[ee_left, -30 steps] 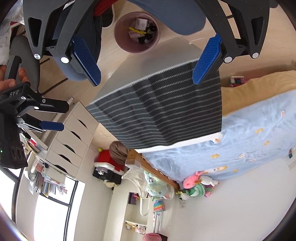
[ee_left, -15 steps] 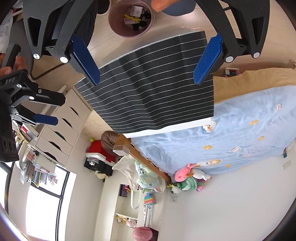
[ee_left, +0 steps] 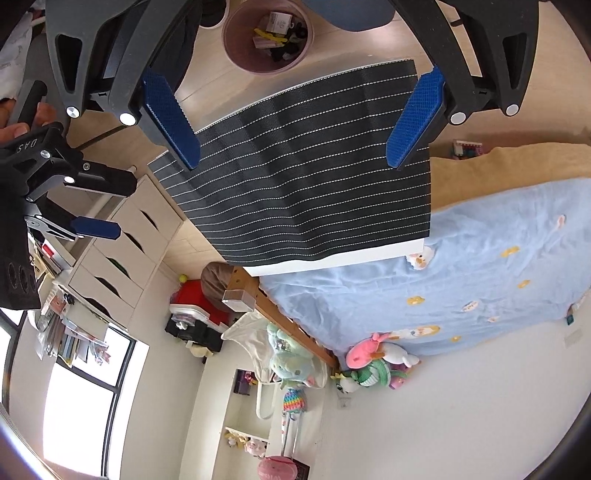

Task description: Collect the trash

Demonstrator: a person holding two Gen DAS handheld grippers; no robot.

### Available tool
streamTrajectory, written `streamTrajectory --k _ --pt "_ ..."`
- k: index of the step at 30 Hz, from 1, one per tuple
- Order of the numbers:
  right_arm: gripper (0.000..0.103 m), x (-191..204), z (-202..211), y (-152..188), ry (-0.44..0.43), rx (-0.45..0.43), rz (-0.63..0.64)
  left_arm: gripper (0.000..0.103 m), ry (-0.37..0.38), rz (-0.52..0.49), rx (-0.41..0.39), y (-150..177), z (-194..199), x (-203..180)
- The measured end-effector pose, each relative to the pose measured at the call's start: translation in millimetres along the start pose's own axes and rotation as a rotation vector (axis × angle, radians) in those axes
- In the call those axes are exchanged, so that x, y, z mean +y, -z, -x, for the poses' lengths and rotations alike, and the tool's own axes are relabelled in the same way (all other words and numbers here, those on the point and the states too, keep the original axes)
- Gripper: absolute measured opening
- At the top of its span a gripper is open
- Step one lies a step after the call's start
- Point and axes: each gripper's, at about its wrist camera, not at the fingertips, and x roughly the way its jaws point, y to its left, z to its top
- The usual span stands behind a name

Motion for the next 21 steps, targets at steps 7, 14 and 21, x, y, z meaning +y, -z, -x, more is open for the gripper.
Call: streamTrajectory --k 7,14,21 --pt "0.1 -0.1 -3.7 0.7 -0.007 0.008 -0.001 0.097 0.013 0.014 0.002 0.1 -0.8 1.8" --pt "0.1 0.4 -4.4 1.7 -0.007 0.007 -0.002 0.097 0.007 0.002 0.007 0.6 -1.6 -1.7" --pt "0.1 0.1 -4.4 1.6 -0.007 0.008 -0.004 0.097 0.007 0.001 0.01 1.0 -2.3 -3.4"
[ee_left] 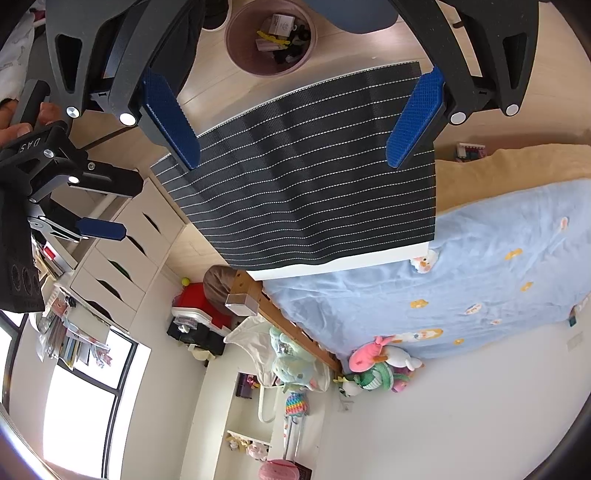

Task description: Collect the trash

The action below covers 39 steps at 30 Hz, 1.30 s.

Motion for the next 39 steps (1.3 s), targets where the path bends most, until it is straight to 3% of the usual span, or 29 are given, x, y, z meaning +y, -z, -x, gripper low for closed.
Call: streamTrajectory --k 39 --pt "0.1 1.7 -3.8 7.0 -0.005 0.006 -0.002 0.097 -0.003 0.002 0.008 4.6 -2.8 -0.3"
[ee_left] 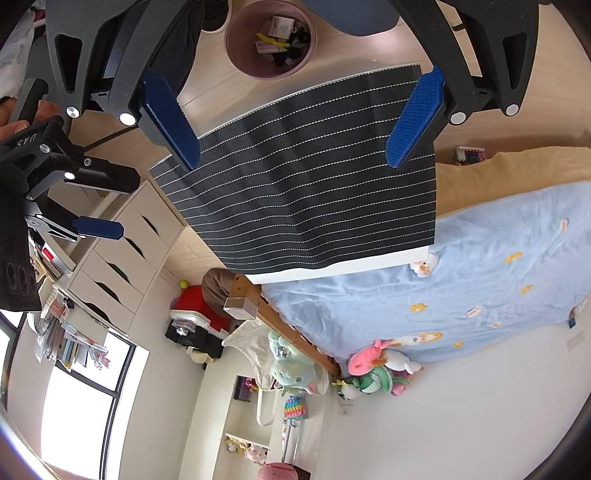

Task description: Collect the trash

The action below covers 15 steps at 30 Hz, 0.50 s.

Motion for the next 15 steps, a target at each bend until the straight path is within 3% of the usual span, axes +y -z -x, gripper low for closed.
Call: streamTrajectory --k 15 --pt "0.1 1.0 -0.4 1.8 -0.002 0.002 0.001 0.097 -0.003 0.0 0.009 2.3 -2.3 2.2"
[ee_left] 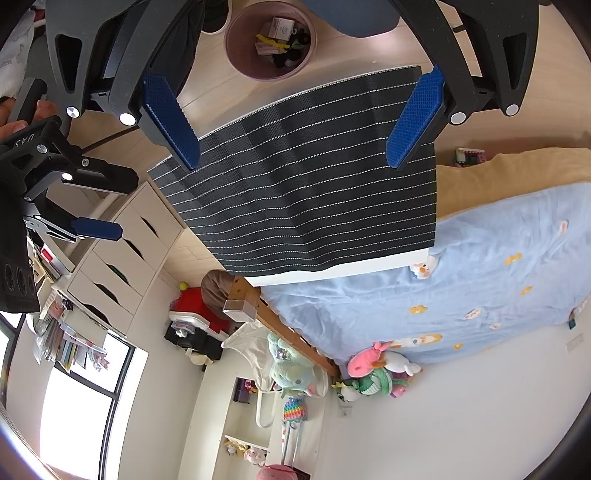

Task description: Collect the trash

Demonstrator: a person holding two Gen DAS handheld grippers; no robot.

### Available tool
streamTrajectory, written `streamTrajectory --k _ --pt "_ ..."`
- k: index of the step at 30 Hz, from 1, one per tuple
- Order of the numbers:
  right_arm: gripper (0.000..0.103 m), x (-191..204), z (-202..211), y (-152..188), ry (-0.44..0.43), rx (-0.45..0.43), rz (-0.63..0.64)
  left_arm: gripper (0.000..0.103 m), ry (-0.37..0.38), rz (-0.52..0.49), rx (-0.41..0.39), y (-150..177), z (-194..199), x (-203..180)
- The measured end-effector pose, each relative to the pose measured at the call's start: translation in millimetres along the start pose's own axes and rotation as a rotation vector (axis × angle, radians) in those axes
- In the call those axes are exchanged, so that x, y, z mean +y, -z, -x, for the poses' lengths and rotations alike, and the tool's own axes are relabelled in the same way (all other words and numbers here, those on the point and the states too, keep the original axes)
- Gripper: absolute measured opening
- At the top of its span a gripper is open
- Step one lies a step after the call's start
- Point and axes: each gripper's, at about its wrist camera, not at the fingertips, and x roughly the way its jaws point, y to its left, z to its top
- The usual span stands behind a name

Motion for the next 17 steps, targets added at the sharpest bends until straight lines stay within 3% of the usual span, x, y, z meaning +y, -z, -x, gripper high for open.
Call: streamTrajectory --k 17 --pt "0.1 3.5 -1.6 5.3 -0.001 -0.003 0.002 0.097 -0.015 -0.018 0.005 -2.9 -1.0 -3.2"
